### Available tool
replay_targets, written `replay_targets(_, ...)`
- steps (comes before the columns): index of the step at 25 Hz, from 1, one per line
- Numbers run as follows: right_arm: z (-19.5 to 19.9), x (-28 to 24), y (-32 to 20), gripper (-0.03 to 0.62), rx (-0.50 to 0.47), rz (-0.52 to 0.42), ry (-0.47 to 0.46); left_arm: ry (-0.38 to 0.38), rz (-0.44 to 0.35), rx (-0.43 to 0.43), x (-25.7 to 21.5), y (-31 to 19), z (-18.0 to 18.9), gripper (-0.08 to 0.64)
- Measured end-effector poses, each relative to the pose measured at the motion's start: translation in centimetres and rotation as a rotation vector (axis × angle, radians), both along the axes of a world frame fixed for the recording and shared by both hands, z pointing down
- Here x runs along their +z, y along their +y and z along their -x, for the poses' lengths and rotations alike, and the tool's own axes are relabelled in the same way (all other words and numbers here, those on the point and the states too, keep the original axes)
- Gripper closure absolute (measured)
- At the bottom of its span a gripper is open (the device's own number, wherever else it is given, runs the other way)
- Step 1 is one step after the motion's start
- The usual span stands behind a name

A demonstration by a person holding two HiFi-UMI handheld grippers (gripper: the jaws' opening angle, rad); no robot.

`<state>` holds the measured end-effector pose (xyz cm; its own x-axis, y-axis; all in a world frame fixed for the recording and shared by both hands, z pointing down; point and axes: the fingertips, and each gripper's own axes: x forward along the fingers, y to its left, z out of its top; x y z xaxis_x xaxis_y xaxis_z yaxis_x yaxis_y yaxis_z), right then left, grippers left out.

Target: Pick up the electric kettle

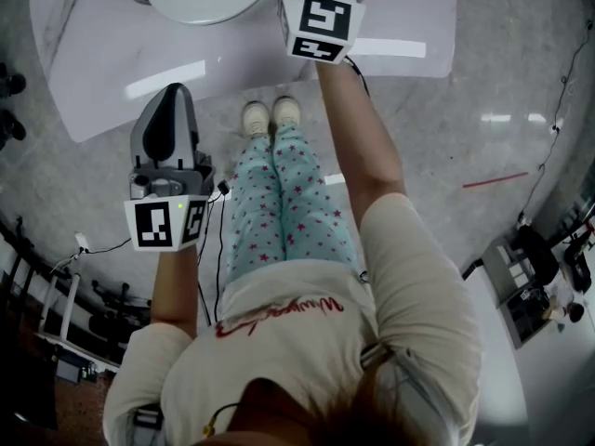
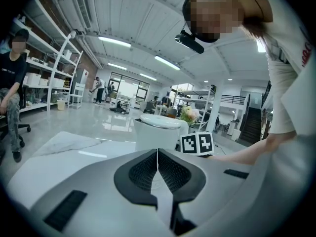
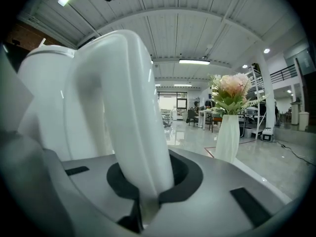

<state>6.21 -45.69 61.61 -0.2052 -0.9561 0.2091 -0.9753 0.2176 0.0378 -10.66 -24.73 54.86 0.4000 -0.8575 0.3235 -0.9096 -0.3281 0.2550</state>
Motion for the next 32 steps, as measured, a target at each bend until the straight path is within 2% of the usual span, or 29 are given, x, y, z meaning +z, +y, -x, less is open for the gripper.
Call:
replay_targets(4, -0.6, 0.3, 0.2, 0.555, -0.004, -0.002, 0.006, -0.008, -0.007, 0.005, 0.1, 0.2, -0.4, 0.546)
replay_targets(14, -0.7, -3.6, 0.9, 0.548, 0.030, -0.012, -0.098, -0.010, -0.027, 0.000, -2.0, 0.7, 0.2, 0.546)
replay_targets(21, -0.7, -8.6, 2.4, 0.537, 0.029, -0.022, -0.115, 0.007, -0.047, -0.007, -6.1, 1.2, 0.3, 0.546)
replay_targets(32, -1.2, -16.1, 3.3, 0.537, 0.069, -0.044, -0.182, -0.014, -0.101, -0.024, -11.5, 1.9, 1.7, 0.546)
